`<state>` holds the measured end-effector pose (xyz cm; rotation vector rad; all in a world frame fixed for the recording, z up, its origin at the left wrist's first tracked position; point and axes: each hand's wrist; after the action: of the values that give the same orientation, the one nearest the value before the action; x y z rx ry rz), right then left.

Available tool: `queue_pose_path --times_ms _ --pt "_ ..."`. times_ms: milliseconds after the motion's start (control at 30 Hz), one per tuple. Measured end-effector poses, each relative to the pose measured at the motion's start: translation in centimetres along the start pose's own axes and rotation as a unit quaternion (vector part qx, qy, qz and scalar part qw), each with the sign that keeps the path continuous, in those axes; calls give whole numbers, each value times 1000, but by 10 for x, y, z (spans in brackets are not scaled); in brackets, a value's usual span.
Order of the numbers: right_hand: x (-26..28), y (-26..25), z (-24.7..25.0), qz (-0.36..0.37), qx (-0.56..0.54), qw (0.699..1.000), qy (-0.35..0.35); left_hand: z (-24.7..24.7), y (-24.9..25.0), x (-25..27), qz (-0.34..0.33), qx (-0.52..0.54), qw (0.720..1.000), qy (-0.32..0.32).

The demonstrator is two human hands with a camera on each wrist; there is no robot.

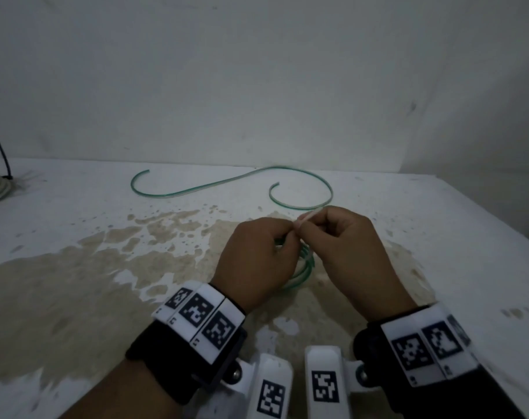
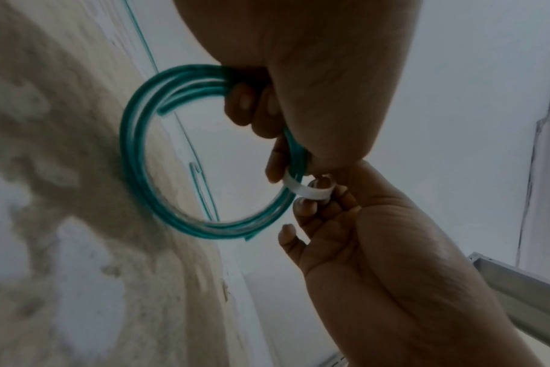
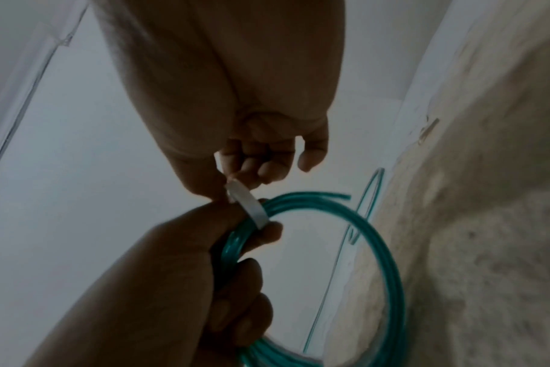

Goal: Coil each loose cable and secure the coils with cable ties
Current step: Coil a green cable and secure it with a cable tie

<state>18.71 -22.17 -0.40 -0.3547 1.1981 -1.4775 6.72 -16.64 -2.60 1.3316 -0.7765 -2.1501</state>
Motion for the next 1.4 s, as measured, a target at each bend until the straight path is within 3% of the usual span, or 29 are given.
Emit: queue_pose_path --times_ms 100,167,367,500,633,800,933,1167,1300,1400 --pt "0 -1 0 5 0 999 53 -1 2 0 59 28 998 0" --pt "0 -1 -1 11 0 998 59 0 0 0 49 27 998 6" --pt "1 -1 1 4 -2 1000 -11 0 -6 1 0 3 1000 5" --pt "-1 3 2 13 32 999 26 -1 0 0 102 78 992 6" --pt "-3 3 3 31 29 998 51 3 5 -4 215 207 954 -4" --pt "-4 6 6 55 73 994 54 3 14 -3 199 248 947 -40" --pt "-6 11 5 117 135 983 49 3 13 -3 199 259 945 5" --pt "-5 0 21 227 163 945 169 7 11 -4 201 222 954 -11" --pt "-5 1 16 133 71 983 107 6 13 -4 221 252 942 -25" --pt "-5 2 13 91 38 992 78 6 10 -4 264 303 915 -37"
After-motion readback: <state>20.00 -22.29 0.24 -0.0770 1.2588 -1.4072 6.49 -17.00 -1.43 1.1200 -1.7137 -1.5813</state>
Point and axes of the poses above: each hand's wrist, its own x-axis away from the middle knuckle, its own z-axis out of the back of the hand, y = z × x, and after that the axes turned 14 degrees about x, right-handed
